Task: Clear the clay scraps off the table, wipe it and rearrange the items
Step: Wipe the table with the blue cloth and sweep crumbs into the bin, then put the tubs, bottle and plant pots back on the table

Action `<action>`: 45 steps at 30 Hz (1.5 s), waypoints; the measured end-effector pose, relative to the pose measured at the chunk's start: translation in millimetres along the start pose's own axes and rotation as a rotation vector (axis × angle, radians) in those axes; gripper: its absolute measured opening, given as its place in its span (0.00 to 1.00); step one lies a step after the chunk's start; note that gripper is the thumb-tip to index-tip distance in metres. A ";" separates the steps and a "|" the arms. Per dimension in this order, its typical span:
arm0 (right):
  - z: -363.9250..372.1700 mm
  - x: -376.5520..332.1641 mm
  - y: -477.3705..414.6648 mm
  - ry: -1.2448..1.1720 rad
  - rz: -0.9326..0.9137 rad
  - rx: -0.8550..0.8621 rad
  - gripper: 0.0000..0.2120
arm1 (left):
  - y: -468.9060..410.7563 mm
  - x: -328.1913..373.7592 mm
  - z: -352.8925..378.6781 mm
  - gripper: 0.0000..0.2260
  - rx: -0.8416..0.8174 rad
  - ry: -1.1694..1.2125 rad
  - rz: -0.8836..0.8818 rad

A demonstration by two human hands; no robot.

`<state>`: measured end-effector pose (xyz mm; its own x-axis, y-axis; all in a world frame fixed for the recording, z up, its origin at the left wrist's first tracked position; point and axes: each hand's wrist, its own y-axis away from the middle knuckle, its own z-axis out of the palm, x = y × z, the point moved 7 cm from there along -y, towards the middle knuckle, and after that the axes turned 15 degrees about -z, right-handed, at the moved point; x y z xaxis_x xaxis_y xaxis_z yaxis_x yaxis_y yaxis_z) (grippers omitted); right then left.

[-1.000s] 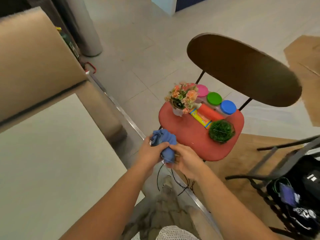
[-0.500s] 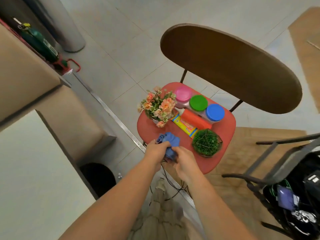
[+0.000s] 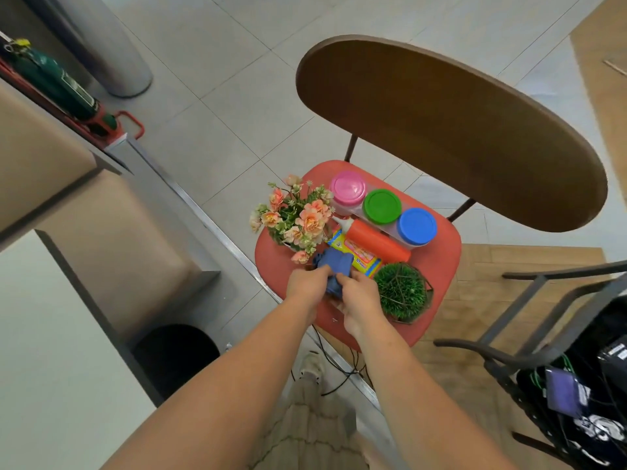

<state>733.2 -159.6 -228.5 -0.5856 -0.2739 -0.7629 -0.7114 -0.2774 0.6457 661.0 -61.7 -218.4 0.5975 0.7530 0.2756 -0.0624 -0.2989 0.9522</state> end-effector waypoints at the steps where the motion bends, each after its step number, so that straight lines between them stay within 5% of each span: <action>1: 0.2 -3.0 -3.9 -0.001 -0.012 0.000 0.08 | 0.9 4.1 2.1 0.10 0.006 -0.019 0.014; 7: 4.1 -6.3 -17.5 0.116 -0.053 -0.035 0.17 | -6.5 4.2 8.5 0.11 0.002 -0.157 0.014; 12: 7.8 -1.5 -11.4 0.224 -0.054 -0.057 0.06 | -9.0 -8.9 12.3 0.25 -0.038 -0.306 -0.025; 15: 5.2 -8.1 -4.5 0.271 -0.114 -0.054 0.10 | -1.3 -8.9 9.7 0.28 -0.017 -0.423 0.031; 19: -4.1 -18.7 4.5 0.282 -0.191 -0.087 0.08 | 30.6 -2.4 -4.8 0.15 0.024 -0.475 0.198; 23: -21.6 -40.6 15.4 0.180 -0.217 -0.064 0.17 | 69.7 8.6 -29.5 0.07 0.157 -0.437 0.411; 30: -78.9 -127.1 13.1 0.140 -0.517 0.149 0.04 | 147.1 93.3 -13.2 0.08 0.253 -0.463 0.868; 33: -110.1 -150.0 -8.8 0.257 -0.586 0.265 0.11 | 164.4 142.6 5.4 0.07 0.278 -0.468 0.994; 39: -155.4 -158.9 -61.9 0.375 -0.563 0.377 0.25 | 127.0 219.5 58.9 0.21 0.352 -0.817 1.000; 45: -168.3 -135.7 -114.0 0.498 -0.336 0.319 0.12 | 53.8 252.8 93.4 0.22 0.493 -1.348 0.817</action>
<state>959.2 -245.8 -193.2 -0.1178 -0.6332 -0.7650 -0.9481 -0.1573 0.2763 883.4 57.8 -109.8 0.7730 -0.6273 0.0949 -0.6027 -0.6795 0.4184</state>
